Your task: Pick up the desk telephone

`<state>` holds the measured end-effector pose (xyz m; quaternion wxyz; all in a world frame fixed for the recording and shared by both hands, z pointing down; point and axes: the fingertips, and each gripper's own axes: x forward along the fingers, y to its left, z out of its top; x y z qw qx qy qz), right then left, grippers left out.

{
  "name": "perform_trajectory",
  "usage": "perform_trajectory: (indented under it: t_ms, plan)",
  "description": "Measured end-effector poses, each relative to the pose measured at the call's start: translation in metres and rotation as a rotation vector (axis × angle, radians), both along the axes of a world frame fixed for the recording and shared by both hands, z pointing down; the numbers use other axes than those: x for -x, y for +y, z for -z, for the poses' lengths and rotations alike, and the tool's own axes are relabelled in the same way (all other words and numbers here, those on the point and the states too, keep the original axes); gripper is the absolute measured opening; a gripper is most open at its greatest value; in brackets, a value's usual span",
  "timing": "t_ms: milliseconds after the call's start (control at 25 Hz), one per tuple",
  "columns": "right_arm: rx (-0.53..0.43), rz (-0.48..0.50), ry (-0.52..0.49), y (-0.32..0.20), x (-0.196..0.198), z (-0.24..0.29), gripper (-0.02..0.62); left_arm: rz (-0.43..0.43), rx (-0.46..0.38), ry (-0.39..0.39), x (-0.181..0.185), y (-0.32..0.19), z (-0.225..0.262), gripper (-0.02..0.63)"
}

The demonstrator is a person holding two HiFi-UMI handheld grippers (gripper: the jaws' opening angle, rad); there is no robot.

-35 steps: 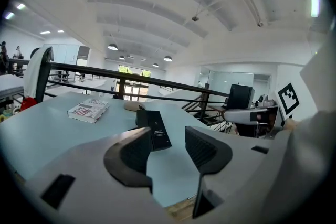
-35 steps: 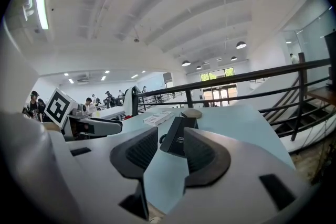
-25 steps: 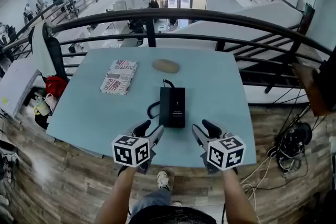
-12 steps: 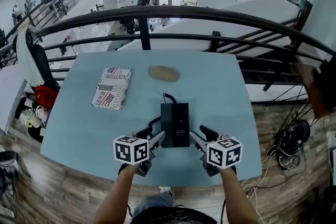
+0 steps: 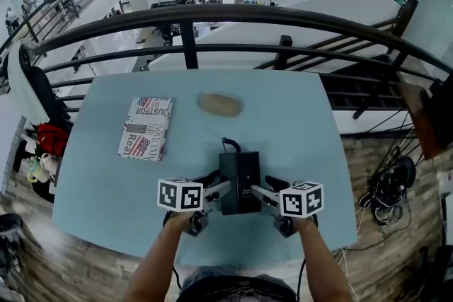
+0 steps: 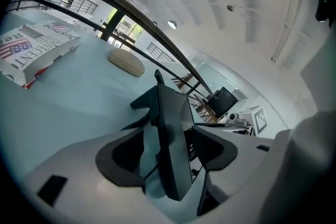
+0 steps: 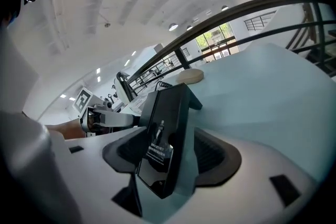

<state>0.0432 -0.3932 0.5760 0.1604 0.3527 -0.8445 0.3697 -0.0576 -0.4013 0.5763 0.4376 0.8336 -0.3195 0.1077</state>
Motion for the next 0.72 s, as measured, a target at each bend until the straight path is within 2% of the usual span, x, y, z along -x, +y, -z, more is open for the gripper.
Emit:
perform_trajectory:
  t_ms: [360, 600, 720]
  plan:
    - [0.107, 0.070, -0.059, -0.006, 0.014, -0.025, 0.281, -0.084, 0.045, -0.018, -0.019, -0.008, -0.015, 0.276]
    - [0.154, 0.134, -0.096, -0.006, 0.026, -0.032, 0.282, -0.093, 0.079, 0.020, -0.033, -0.007, -0.020, 0.276]
    - [0.173, 0.144, -0.122, -0.006, 0.030, -0.034, 0.281, -0.066, 0.067, 0.009, -0.031, -0.012, -0.020, 0.276]
